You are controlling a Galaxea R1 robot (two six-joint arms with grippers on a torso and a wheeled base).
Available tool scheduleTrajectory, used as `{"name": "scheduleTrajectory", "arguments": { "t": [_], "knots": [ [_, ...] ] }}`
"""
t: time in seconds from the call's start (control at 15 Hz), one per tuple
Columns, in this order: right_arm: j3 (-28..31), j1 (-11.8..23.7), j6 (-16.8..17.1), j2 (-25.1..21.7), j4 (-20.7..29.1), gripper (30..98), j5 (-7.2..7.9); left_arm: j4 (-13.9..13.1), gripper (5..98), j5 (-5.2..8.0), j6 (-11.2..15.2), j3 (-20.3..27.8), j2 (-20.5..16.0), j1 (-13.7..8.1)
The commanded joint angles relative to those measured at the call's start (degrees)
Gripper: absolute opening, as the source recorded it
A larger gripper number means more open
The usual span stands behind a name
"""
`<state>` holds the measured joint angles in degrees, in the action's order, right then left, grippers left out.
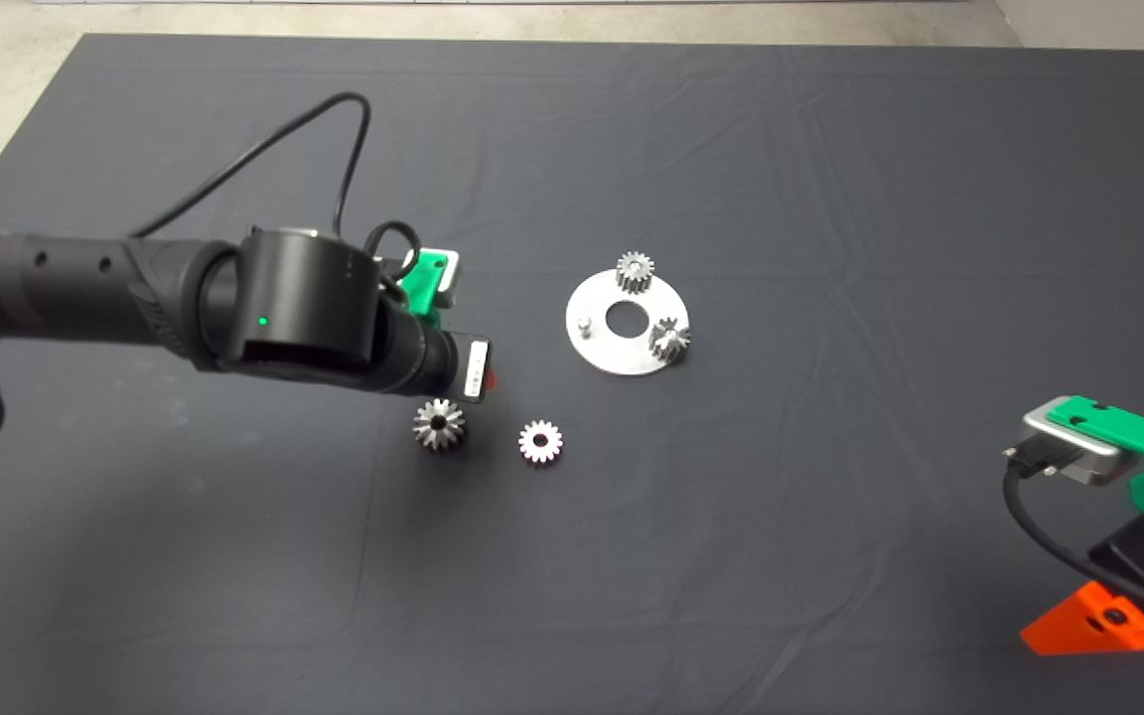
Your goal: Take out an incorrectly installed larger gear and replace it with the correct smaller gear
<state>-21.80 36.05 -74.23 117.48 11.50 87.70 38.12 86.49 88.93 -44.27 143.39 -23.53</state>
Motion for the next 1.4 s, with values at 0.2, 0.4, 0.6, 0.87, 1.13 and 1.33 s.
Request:
{"name": "scheduleTrajectory", "arguments": {
  "t": [0.2,0.4,0.6,0.87,1.13,1.33],
  "knots": [
    [0.4,0.7,-0.4,-0.1,1.5,97.7,5.46,-11.7,77.4,0.08,12.4,5.6,2.1,-2.6],
    [0.4,0.7,-0.4,0.1,1.5,97.7,5.46,-14.1,82.2,0.34,12.5,3.7,2.5,-2.4],
    [0.4,0.7,-0.4,0.3,1.3,97.7,5.46,-16.9,83.2,0.39,12.1,-0.2,6.1,-2.3],
    [0.4,0.7,-0.3,0.7,1.5,97.7,5.46,-20.5,88.3,0.52,11.2,-6.0,11.9,-2.3],
    [0.4,0.7,-0.4,0.6,1.6,97.7,5.38,-22.1,88.3,0.43,5.4,-12.0,12.1,-2.2],
    [0.4,0.7,-0.4,0.6,1.6,97.7,5.29,-23.2,88.3,0.43,4.0,-13.6,12.0,-2.1]
  ]
}}
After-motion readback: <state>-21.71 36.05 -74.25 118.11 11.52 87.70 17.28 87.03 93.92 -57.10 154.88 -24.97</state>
